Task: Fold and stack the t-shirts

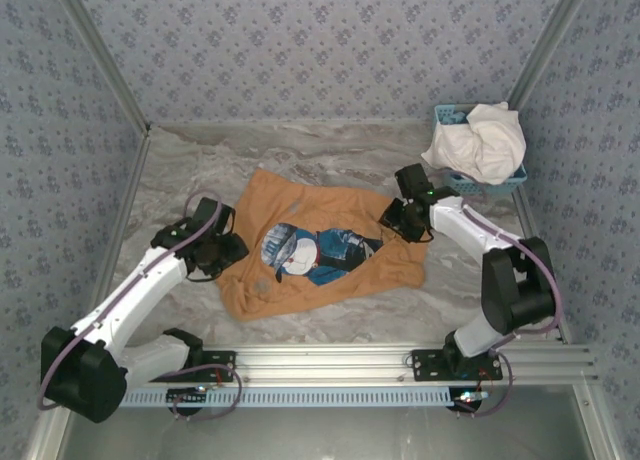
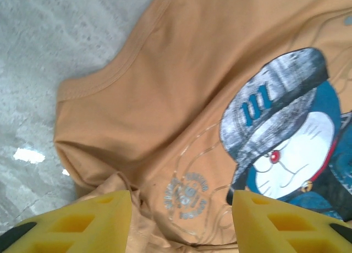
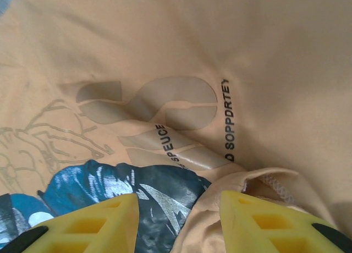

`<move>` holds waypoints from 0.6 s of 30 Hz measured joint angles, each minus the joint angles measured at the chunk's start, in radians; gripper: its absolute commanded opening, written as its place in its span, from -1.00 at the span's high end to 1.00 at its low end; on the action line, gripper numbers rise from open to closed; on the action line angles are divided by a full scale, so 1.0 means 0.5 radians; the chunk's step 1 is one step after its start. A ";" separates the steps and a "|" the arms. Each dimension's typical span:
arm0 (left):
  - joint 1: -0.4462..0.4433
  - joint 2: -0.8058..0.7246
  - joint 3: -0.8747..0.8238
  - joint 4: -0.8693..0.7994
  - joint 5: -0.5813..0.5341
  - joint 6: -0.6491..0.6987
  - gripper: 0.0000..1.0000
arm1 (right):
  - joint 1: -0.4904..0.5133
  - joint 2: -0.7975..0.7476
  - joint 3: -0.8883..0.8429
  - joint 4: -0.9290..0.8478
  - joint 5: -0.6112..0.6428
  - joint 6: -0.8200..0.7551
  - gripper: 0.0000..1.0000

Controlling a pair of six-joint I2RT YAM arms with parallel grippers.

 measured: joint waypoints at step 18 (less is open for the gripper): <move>0.133 0.703 0.182 0.068 0.009 0.462 -0.25 | -0.027 0.288 0.045 -0.127 0.036 0.278 1.00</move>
